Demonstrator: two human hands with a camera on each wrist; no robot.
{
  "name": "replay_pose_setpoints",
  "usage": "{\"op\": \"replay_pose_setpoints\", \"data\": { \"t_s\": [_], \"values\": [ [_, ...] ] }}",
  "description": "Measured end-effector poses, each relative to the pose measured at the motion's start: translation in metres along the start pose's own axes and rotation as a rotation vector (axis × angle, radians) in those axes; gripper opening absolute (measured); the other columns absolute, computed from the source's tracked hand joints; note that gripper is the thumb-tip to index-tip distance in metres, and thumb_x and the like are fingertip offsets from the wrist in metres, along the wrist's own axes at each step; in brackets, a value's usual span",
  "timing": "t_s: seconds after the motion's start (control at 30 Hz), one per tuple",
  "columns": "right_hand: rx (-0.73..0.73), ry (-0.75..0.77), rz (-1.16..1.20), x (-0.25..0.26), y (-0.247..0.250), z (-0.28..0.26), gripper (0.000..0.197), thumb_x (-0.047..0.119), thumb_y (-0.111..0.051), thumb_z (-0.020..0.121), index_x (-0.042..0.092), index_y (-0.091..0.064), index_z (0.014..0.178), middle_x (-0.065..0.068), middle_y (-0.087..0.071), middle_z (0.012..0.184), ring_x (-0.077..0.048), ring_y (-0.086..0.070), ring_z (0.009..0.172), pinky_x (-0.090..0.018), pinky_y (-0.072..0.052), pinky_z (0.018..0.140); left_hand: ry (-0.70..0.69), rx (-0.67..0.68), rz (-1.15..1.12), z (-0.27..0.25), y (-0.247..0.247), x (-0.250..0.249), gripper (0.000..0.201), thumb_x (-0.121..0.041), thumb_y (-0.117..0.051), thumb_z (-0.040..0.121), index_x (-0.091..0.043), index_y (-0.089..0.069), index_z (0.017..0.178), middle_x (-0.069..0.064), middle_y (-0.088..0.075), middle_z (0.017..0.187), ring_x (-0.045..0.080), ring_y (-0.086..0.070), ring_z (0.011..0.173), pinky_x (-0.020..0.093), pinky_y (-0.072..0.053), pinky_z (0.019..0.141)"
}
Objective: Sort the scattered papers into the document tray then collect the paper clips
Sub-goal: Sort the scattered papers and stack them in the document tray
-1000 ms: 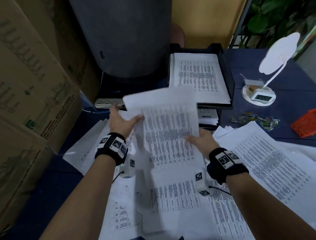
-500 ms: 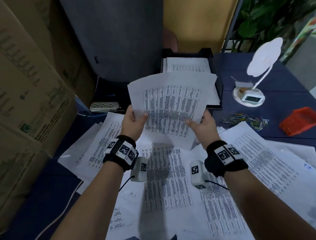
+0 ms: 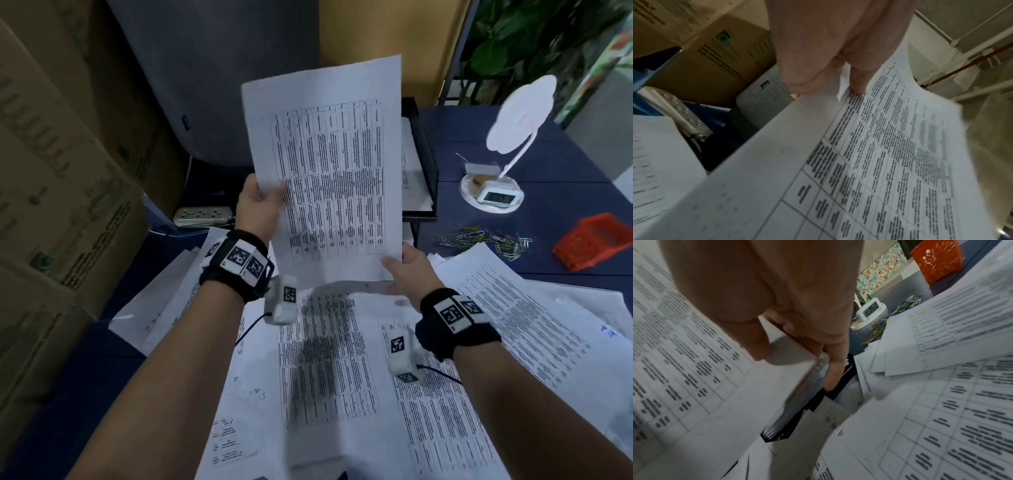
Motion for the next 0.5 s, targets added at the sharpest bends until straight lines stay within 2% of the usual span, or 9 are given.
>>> {"op": "replay_pose_setpoints", "data": {
  "t_s": [0.03,0.1,0.17,0.2,0.27,0.33,0.4,0.43,0.5],
  "values": [
    [-0.002,-0.027,0.055,-0.002,0.002,0.000,0.018,0.010,-0.047,0.098,0.014,-0.057,0.112,-0.004,-0.063,0.112,-0.021,-0.064,0.084,-0.031,-0.057,0.056,0.014,-0.005,0.042,0.003,-0.003,0.002,0.021,-0.015,-0.061,0.090,-0.023,-0.049,0.106,-0.002,-0.062,0.099,0.017,-0.061,0.093,0.046,-0.051,0.093],
    [-0.015,-0.039,0.149,0.000,0.008,0.003,0.023,0.011,-0.047,0.098,0.008,-0.054,0.120,-0.007,-0.061,0.119,-0.024,-0.064,0.086,-0.027,-0.054,0.050,0.055,0.012,0.128,0.004,-0.011,0.008,0.034,-0.016,-0.060,0.089,-0.021,-0.040,0.117,-0.002,-0.059,0.096,0.019,-0.062,0.091,0.046,-0.052,0.090],
    [-0.051,-0.019,0.199,0.007,0.017,0.008,0.025,0.009,-0.046,0.098,0.003,-0.052,0.122,-0.010,-0.061,0.122,-0.026,-0.063,0.086,-0.024,-0.052,0.046,0.097,0.056,0.216,-0.002,-0.021,0.017,0.056,-0.015,-0.057,0.091,-0.018,-0.026,0.138,-0.001,-0.058,0.089,0.015,-0.059,0.078,0.033,-0.053,0.075],
    [-0.069,-0.008,0.203,0.012,0.022,0.012,0.024,0.009,-0.046,0.098,0.002,-0.052,0.121,-0.010,-0.062,0.122,-0.025,-0.062,0.084,-0.024,-0.051,0.046,0.105,0.083,0.269,-0.006,-0.027,0.021,0.064,-0.013,-0.056,0.092,-0.020,-0.019,0.143,0.000,-0.057,0.086,0.013,-0.056,0.074,0.027,-0.050,0.068],
    [-0.097,0.012,0.199,0.023,0.031,0.019,0.024,0.009,-0.046,0.098,0.002,-0.053,0.120,-0.012,-0.060,0.125,-0.024,-0.060,0.079,-0.027,-0.050,0.048,0.105,0.144,0.327,-0.014,-0.038,0.023,0.073,-0.007,-0.056,0.090,-0.024,-0.013,0.146,0.005,-0.056,0.091,0.014,-0.056,0.076,0.025,-0.048,0.065],
    [-0.133,0.021,0.202,0.035,0.040,0.029,0.028,0.008,-0.045,0.097,0.003,-0.053,0.123,-0.012,-0.058,0.126,-0.024,-0.060,0.082,-0.030,-0.055,0.054,0.110,0.229,0.316,-0.014,-0.052,0.025,0.068,0.001,-0.054,0.087,-0.027,-0.023,0.141,0.008,-0.058,0.108,0.018,-0.061,0.082,0.030,-0.055,0.064],
    [-0.167,0.017,0.170,0.043,0.048,0.040,0.031,0.005,-0.045,0.097,0.004,-0.052,0.127,-0.010,-0.057,0.126,-0.025,-0.063,0.090,-0.028,-0.057,0.052,0.105,0.269,0.363,-0.008,-0.064,0.027,0.052,0.004,-0.049,0.088,-0.022,-0.038,0.132,0.010,-0.053,0.123,0.018,-0.063,0.077,0.029,-0.058,0.061],
    [-0.186,0.009,0.148,0.047,0.051,0.046,0.032,0.003,-0.045,0.096,0.003,-0.051,0.128,-0.011,-0.056,0.127,-0.024,-0.064,0.086,-0.028,-0.057,0.051,0.090,0.269,0.408,-0.003,-0.068,0.027,0.045,0.003,-0.047,0.090,-0.019,-0.044,0.129,0.011,-0.051,0.126,0.016,-0.063,0.074,0.025,-0.057,0.058],
    [-0.229,0.022,0.044,0.055,0.059,0.059,0.031,-0.003,-0.046,0.094,-0.001,-0.051,0.125,-0.011,-0.055,0.127,-0.013,-0.063,0.068,-0.025,-0.058,0.054,0.040,0.256,0.490,0.007,-0.074,0.024,0.039,0.000,-0.047,0.091,-0.015,-0.051,0.127,0.011,-0.053,0.126,0.014,-0.061,0.074,0.017,-0.052,0.055]
  ]
}}
Point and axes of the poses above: each hand's wrist, its own z-axis towards the middle knuckle, its own y-axis out of the back of the hand, x = y × z, the point moved 7 cm from there along z, towards the middle knuckle
